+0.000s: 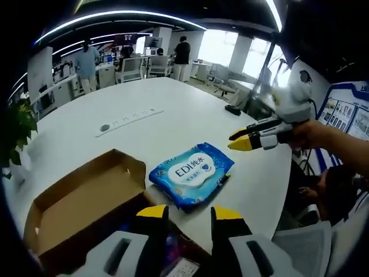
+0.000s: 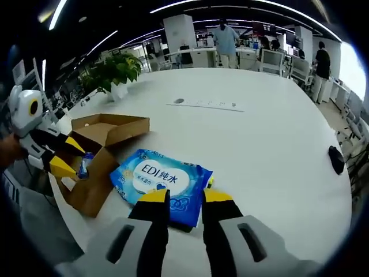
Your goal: Operate the shoe box by opening the lid, removing the specified soft item, and placing it in the target area until the item is outside and the box remains undamaged.
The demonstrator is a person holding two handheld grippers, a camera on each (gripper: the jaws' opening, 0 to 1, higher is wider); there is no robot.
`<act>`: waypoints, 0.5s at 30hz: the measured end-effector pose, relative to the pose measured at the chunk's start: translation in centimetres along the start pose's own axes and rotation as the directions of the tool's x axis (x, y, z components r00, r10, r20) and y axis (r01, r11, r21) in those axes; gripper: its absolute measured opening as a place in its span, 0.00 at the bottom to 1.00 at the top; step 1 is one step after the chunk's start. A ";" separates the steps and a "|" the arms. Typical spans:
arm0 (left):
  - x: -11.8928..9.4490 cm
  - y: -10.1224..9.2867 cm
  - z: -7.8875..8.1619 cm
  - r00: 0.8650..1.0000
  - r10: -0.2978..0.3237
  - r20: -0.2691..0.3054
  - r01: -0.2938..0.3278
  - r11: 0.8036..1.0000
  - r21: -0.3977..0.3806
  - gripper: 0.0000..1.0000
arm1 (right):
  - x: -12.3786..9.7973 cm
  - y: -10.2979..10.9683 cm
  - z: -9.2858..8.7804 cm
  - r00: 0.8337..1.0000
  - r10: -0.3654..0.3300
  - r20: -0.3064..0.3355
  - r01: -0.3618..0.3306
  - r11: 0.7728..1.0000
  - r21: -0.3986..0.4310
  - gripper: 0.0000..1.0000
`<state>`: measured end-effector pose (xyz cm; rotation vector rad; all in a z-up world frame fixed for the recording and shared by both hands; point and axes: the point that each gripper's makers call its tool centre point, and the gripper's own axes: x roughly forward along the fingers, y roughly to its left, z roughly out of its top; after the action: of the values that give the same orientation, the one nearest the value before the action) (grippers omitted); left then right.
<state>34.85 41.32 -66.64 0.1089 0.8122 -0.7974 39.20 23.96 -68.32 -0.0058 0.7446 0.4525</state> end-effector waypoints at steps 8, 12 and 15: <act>-2.4 0.8 -1.1 1.000 0.010 0.015 -0.010 1.000 -0.003 0.32 | -1.8 2.1 0.4 1.000 0.006 -0.001 -0.006 0.998 -0.066 0.24; -3.3 1.2 -2.0 1.000 0.012 0.013 -0.012 1.000 0.004 0.35 | -2.6 3.0 0.5 1.000 0.010 0.001 -0.010 0.996 -0.085 0.25; -4.1 1.6 -2.8 1.000 0.014 0.007 -0.014 1.000 0.017 0.36 | -3.2 3.7 0.6 1.000 0.015 0.000 -0.014 0.993 -0.113 0.26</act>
<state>32.51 45.91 -66.08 0.1270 0.7976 -0.7915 36.01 26.13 -65.21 -0.1065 0.7173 0.5083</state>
